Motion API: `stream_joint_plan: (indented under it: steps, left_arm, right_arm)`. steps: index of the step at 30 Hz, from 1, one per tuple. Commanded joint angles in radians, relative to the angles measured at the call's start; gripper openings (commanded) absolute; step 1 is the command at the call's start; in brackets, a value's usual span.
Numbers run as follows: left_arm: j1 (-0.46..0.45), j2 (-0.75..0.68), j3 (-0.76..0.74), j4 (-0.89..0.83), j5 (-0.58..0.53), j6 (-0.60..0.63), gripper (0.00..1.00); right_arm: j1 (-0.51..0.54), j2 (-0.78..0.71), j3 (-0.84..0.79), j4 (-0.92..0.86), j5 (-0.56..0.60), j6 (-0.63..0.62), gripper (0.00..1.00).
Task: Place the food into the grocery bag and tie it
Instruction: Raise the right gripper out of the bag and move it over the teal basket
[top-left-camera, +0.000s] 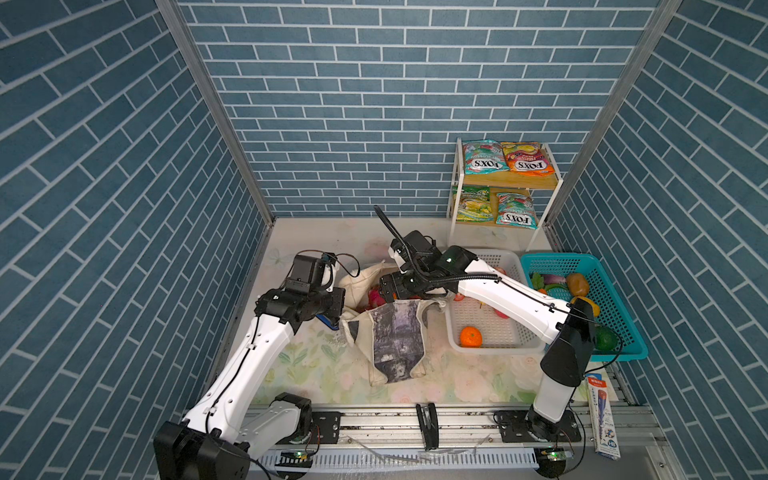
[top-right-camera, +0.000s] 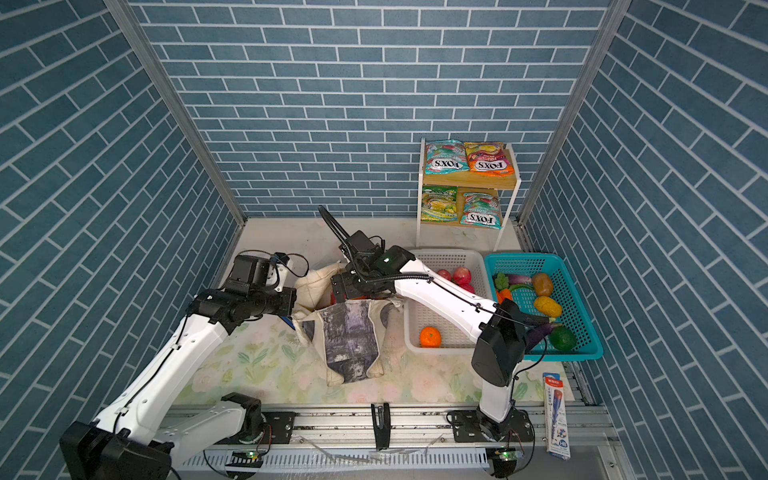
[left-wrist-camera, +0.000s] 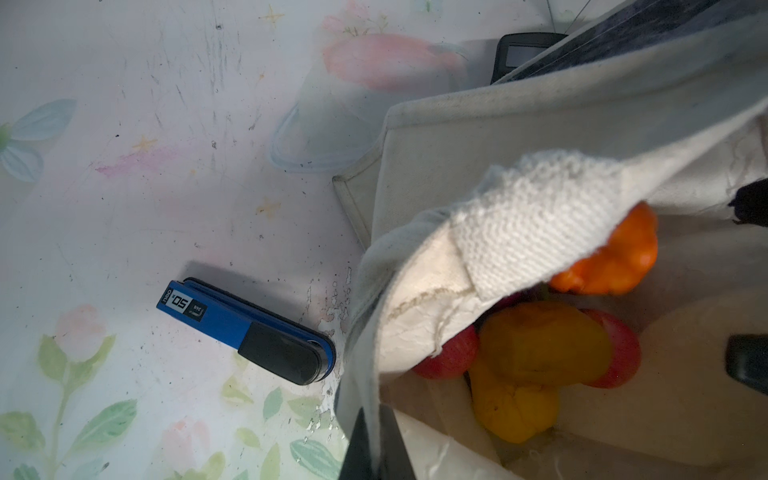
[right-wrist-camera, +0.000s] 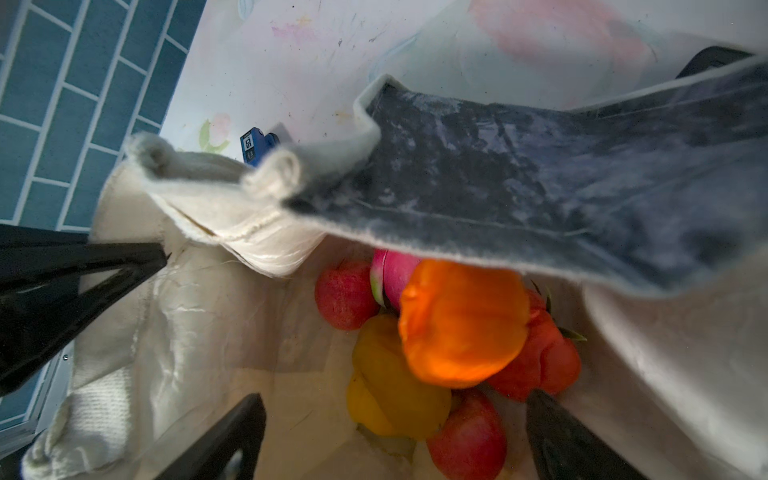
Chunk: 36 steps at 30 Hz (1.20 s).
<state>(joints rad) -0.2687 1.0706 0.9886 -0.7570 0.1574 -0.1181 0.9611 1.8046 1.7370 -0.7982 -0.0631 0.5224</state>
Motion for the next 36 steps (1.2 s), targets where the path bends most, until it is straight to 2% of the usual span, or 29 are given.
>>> stream_joint_plan:
  steps: [1,7,10,16,21,29,36]
  left_arm:
    - [0.004,-0.006,-0.007,-0.011,-0.001,0.011,0.05]
    - [0.003,-0.006,-0.007,-0.011,0.0,0.011,0.05]
    - [0.003,-0.007,-0.007,-0.013,-0.002,0.012,0.05]
    - [0.003,-0.01,-0.008,-0.013,-0.004,0.012,0.05]
    - [0.003,-0.005,-0.007,-0.013,-0.004,0.012,0.05]
    - [0.003,0.0,-0.007,-0.013,-0.003,0.011,0.05]
    - [0.003,0.0,-0.007,-0.013,-0.001,0.01,0.05]
  right_arm:
    - [0.005,0.006,0.043,-0.042,0.027,-0.028,0.99]
    - [0.005,-0.031,0.121,-0.112,0.133,-0.093,0.99]
    - [0.004,-0.097,0.142,-0.117,0.27,-0.141,0.99]
    - [-0.006,-0.282,0.049,-0.012,0.559,-0.229,0.99]
    - [-0.086,-0.373,-0.023,-0.055,0.715,-0.189,0.99]
    - [-0.359,-0.485,-0.193,-0.184,0.702,-0.003,0.97]
    - [-0.568,-0.569,-0.408,-0.143,0.609,0.08,0.95]
